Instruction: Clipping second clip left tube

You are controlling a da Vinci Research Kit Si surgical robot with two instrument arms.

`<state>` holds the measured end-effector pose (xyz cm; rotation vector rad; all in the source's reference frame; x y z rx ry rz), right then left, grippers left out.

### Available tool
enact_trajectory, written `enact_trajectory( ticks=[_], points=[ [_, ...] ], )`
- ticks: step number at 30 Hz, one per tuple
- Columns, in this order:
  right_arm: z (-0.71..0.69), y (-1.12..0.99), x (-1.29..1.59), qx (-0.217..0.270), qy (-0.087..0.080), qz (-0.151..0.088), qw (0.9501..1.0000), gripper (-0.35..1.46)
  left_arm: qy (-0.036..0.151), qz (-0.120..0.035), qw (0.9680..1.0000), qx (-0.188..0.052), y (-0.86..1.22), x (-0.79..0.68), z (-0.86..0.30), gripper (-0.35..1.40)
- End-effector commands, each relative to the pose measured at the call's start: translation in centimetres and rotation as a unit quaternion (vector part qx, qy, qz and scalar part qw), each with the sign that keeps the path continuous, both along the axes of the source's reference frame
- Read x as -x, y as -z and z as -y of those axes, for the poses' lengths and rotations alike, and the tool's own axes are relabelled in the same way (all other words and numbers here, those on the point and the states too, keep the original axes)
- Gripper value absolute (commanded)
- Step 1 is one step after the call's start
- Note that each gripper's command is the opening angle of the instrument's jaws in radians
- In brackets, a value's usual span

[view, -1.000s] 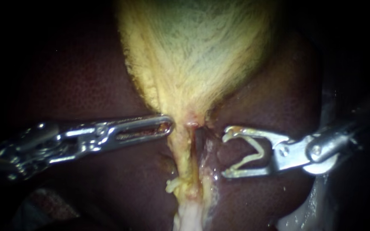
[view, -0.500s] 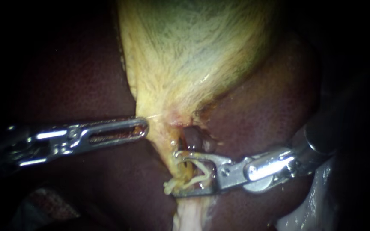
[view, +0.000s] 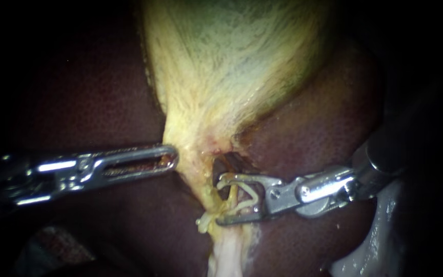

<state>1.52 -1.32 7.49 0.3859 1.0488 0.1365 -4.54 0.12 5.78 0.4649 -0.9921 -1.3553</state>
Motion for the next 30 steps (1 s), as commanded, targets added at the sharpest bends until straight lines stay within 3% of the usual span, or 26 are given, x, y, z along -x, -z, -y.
enact_trajectory(
  ticks=[1,5,10,13,15,18,30],
  points=[
    [0.04,-0.01,-0.06,-0.003,0.008,-0.004,1.0,0.58,0.001,-0.001,1.0,0.0,-0.03,0.02,0.0,-0.35],
    [0.15,-0.02,-0.19,-0.013,0.02,-0.009,0.9997,0.56,0.002,-0.002,1.0,0.001,-0.08,0.09,-0.02,-0.35],
    [0.19,-0.01,-0.23,-0.025,0.021,-0.007,0.9994,0.47,0.001,-0.001,1.0,0.001,-0.12,0.16,-0.03,-0.35],
    [0.17,-0.01,-0.17,-0.048,0.014,0.007,0.9987,0.23,0.001,0.0,1.0,0.0,-0.12,0.17,-0.02,-0.35],
    [0.16,0.0,-0.1,-0.071,0.009,0.024,0.9971,-0.14,0.001,0.0,1.0,0.0,-0.12,0.17,-0.02,-0.35],
    [0.12,0.0,-0.05,-0.079,0.009,0.035,0.9962,-0.35,0.0,0.0,1.0,0.0,-0.12,0.17,-0.02,-0.35],
    [0.11,0.01,-0.05,-0.092,0.004,0.038,0.995,-0.35,0.0,0.0,1.0,0.001,-0.15,0.17,-0.02,-0.35]
  ],
)
